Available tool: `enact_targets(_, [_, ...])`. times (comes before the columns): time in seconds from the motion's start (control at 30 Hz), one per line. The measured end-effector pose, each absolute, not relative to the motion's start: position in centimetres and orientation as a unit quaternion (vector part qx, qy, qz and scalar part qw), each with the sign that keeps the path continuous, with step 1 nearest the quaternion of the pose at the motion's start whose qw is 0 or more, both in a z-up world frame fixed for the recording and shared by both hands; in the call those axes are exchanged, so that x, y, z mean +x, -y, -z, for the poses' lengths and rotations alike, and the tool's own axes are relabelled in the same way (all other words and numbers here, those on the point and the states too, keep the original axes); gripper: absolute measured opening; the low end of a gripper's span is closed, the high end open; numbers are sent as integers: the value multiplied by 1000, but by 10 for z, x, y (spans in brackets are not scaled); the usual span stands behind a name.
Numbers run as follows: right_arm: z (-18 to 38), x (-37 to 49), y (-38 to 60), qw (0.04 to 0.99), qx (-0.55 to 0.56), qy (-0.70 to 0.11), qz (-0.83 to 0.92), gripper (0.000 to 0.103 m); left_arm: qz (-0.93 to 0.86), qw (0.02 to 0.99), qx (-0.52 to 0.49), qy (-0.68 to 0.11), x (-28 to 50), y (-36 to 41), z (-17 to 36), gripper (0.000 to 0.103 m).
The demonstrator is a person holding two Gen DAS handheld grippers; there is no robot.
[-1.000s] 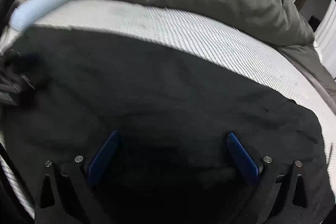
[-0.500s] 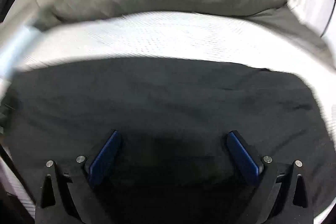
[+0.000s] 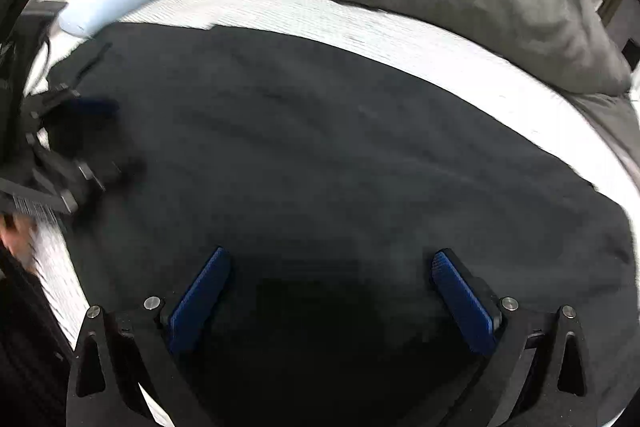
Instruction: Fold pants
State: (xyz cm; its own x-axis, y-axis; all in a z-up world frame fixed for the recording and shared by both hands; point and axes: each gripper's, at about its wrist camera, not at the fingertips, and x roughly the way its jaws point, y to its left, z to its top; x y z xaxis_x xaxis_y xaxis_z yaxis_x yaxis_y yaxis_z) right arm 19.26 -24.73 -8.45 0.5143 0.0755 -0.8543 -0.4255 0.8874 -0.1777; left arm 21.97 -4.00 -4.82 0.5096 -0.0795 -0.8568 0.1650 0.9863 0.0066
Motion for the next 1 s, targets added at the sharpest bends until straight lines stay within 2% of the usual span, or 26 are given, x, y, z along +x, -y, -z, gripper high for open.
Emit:
enact_targets(0.2, [78,190,372,871,-79,-483,-45,103,68,868,44,-489,220,40,51,103])
enact_targets(0.33, [74,194,415,878,-50,-473,49,102,61,870,45,-487,221,40,49,103])
enact_targets(0.5, [51,190,387,898,-79,-432,33,103,62,883,9,-465,209,34,14,102])
enact_targets(0.6, [30,192,367,918,-30,-394,-29,103,56,895,19,-441,220,29,-3,103])
enact_targets(0.7, [37,212,331,908,0,-413,-74,103,19,876,4,-482,259,16,18,102])
enact_targets(0.77, [46,226,311,894,-52,-438,-81,103,14,843,-33,-537,282,3,47,102])
enact_targets(0.83, [71,234,302,871,-158,-463,-42,103,11,848,-29,-529,288,1,53,103])
enact_targets(0.87, [79,229,305,867,-168,-467,-39,103,9,849,-15,-528,288,4,50,103])
enact_targets(0.93, [75,230,333,872,-116,-473,-45,103,-11,853,-9,-522,287,1,43,103])
enact_targets(1.0, [72,229,357,878,-117,-464,9,103,-56,864,-34,-500,284,-16,32,103])
